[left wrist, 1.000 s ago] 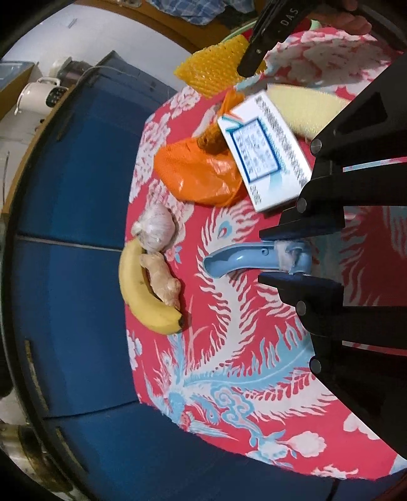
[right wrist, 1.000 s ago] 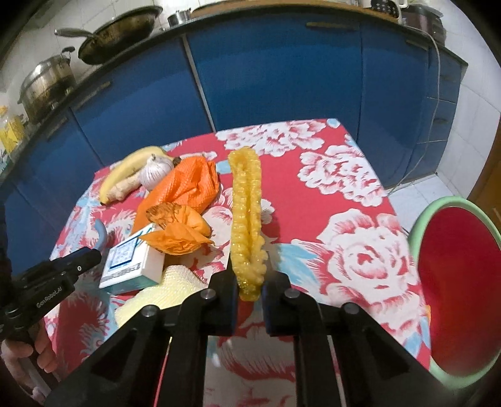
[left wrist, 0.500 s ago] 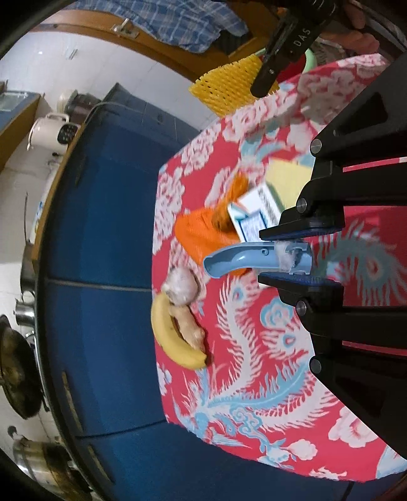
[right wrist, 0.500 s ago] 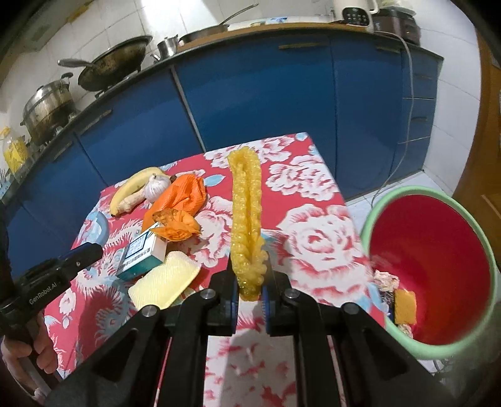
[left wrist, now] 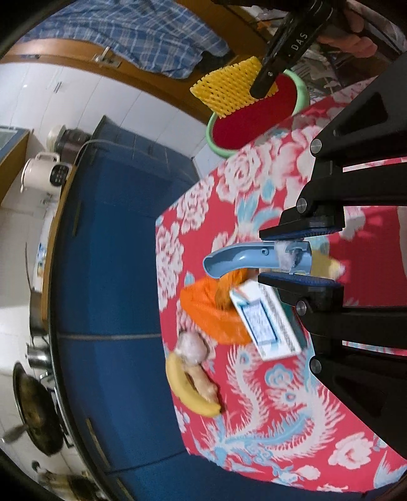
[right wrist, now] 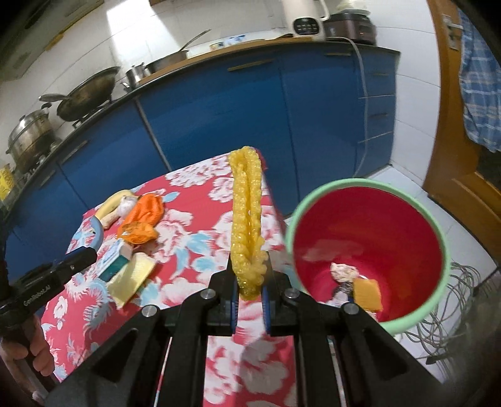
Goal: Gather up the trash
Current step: 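Carry the blue brush and yellow net over the red bucket and release both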
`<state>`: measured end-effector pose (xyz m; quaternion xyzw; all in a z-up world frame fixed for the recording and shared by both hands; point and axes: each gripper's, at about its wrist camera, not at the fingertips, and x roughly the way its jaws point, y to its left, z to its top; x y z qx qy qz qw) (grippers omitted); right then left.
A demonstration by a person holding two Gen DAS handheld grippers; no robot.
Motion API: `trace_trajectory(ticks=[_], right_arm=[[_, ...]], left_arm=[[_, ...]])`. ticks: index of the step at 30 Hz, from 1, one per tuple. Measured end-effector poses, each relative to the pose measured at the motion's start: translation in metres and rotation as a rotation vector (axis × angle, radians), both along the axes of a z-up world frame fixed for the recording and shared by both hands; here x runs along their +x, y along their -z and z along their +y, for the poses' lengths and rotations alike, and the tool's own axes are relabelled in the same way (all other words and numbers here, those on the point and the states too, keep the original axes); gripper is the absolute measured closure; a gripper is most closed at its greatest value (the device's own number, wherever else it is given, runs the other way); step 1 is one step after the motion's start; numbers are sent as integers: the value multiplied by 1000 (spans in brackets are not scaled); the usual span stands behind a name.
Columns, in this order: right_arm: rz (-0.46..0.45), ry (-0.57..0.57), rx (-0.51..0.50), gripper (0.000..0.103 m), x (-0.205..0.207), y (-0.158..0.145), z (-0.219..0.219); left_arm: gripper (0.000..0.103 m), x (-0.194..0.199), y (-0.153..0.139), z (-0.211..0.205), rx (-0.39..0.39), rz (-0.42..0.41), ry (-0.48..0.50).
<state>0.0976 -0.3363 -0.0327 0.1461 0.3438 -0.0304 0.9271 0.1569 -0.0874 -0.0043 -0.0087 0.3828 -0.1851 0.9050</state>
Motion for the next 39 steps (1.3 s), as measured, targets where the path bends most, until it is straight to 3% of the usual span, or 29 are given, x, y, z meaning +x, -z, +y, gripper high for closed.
trace_trajectory(ticks=[26,33,39], right_arm=[[80,187,81,87,-21,40,-95],[79,210,90,69,-23,42,-109],[68,224,101,68,-28,42,-120]], left_arm=[[83,-11,8,-131,60,12,252],[83,-7,15,-163,68,19,315],[83,-1,24,-187,77,34,354]])
